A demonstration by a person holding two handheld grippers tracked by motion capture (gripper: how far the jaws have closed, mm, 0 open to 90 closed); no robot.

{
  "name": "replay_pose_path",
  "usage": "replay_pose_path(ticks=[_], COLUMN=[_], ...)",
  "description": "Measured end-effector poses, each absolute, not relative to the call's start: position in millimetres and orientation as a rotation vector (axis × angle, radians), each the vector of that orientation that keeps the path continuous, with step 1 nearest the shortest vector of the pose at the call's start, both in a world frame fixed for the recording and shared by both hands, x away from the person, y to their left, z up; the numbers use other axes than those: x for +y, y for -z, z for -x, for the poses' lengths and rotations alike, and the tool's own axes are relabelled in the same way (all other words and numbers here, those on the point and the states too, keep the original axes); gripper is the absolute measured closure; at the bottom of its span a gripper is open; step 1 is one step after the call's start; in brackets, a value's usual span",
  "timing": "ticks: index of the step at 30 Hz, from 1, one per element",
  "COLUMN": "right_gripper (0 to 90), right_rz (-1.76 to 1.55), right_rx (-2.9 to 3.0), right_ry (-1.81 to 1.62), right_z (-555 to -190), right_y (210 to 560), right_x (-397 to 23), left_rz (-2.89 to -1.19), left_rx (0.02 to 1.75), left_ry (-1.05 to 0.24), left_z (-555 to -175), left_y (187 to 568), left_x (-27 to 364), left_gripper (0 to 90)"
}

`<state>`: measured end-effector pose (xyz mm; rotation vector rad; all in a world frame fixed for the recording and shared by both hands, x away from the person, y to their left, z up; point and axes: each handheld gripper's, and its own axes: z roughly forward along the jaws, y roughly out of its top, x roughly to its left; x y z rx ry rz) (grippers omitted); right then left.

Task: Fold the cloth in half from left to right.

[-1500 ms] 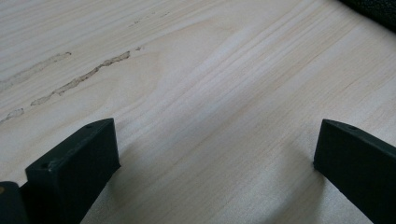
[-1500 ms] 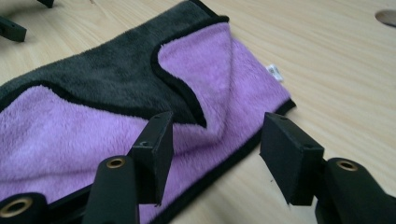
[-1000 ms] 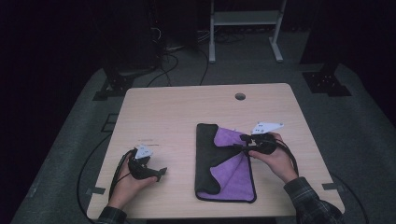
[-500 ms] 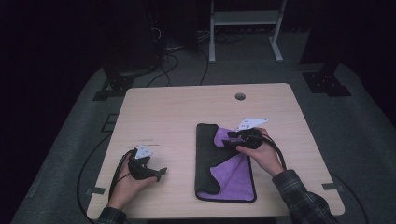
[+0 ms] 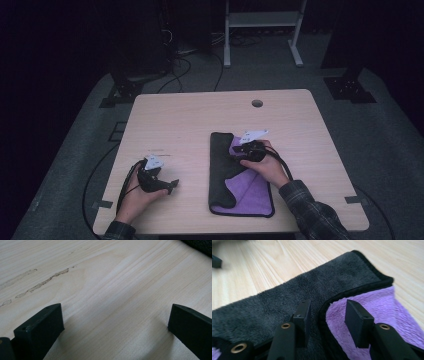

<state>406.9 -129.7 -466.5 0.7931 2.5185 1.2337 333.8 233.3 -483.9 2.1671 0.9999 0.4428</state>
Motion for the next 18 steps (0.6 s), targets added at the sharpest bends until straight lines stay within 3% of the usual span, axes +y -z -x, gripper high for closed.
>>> replay_pose_path(ticks=[4,10,18], right_gripper=[59.0,79.1,82.7], right_rz=[-0.758,-0.748,-0.803], right_rx=[2.531,2.518,2.439], right_ry=[-1.163,-1.147,-1.252], right_z=[-409,-408,-410], right_y=[473,471,450], right_x=[-119,-118,-135], left_rz=[-2.168,-2.168,-2.167], left_rx=[1.000,1.000,0.999], left_ry=[-0.443,-0.443,-0.443], left_z=[-334,-334,-334], left_y=[484,484,484], left_x=[233,233,233], left_gripper=[0.0,0.0,0.0])
